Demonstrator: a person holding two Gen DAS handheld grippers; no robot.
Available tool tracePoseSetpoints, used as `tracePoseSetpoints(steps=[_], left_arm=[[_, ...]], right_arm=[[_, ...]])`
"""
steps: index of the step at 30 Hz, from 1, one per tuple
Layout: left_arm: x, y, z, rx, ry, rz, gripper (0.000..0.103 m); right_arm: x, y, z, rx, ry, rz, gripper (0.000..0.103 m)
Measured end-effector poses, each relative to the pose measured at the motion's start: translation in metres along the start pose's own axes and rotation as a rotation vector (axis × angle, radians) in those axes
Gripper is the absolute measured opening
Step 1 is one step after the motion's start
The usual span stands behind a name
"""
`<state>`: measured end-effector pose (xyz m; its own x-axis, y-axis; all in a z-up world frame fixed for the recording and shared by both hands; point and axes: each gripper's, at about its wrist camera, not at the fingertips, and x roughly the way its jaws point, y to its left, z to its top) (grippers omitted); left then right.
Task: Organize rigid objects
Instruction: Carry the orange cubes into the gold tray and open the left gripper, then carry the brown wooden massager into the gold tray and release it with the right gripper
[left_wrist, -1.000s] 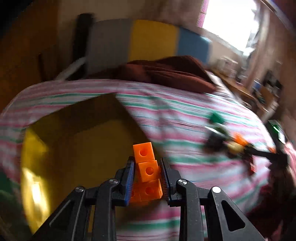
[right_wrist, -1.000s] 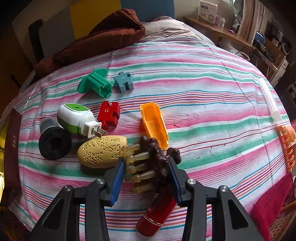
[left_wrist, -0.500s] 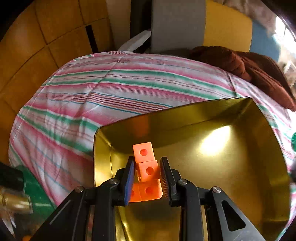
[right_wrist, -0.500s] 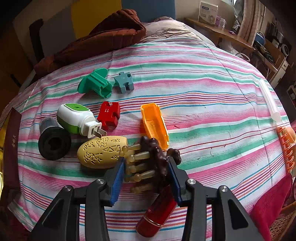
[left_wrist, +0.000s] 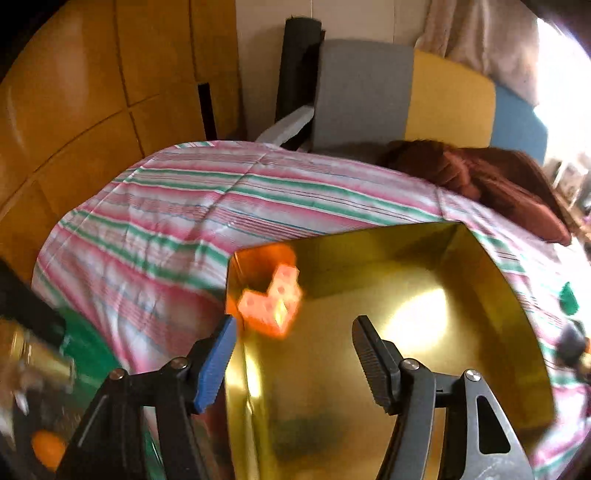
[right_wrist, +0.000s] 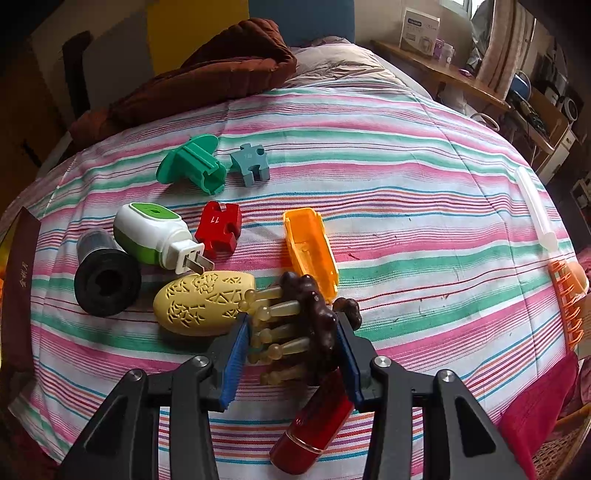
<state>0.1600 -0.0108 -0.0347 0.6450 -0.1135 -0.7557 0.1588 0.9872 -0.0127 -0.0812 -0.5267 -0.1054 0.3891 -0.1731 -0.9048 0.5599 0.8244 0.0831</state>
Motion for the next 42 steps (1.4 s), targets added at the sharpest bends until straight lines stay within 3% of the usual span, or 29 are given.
tracePoseSetpoints(steps=[5, 10, 15, 24, 28, 33, 37, 42], left_arm=[[-0.048, -0.019, -0.042, -0.014, -0.05, -0.013, 0.067], [-0.07, -0.03, -0.067, -0.024, -0.06, -0.008, 0.068], [-0.081, -0.032, -0.077, 0.001, -0.07, 0.008, 0.068], [-0.092, -0.019, -0.083, -0.025, -0.092, 0.012, 0.068], [-0.092, -0.017, -0.084, -0.024, -0.092, 0.013, 0.068], [-0.091, -0.008, -0.087, -0.05, -0.086, 0.017, 0.068], [-0.089, -0.001, -0.091, -0.068, -0.076, 0.028, 0.068], [-0.091, 0.013, -0.096, -0.084, -0.08, 0.047, 0.068]], right_arm=[[-0.004, 0.0, 0.0, 0.0, -0.017, 0.002, 0.044], [-0.014, -0.003, 0.001, 0.013, -0.06, 0.014, 0.04], [-0.014, -0.002, 0.001, 0.013, -0.051, 0.024, 0.04], [-0.066, 0.017, 0.012, -0.016, -0.164, 0.076, 0.04], [-0.093, 0.058, 0.021, -0.099, -0.207, 0.147, 0.04], [-0.113, 0.134, 0.022, -0.232, -0.2, 0.309, 0.04], [-0.109, 0.214, 0.013, -0.35, -0.124, 0.455, 0.04], [-0.098, 0.298, -0.007, -0.469, -0.034, 0.571, 0.04]])
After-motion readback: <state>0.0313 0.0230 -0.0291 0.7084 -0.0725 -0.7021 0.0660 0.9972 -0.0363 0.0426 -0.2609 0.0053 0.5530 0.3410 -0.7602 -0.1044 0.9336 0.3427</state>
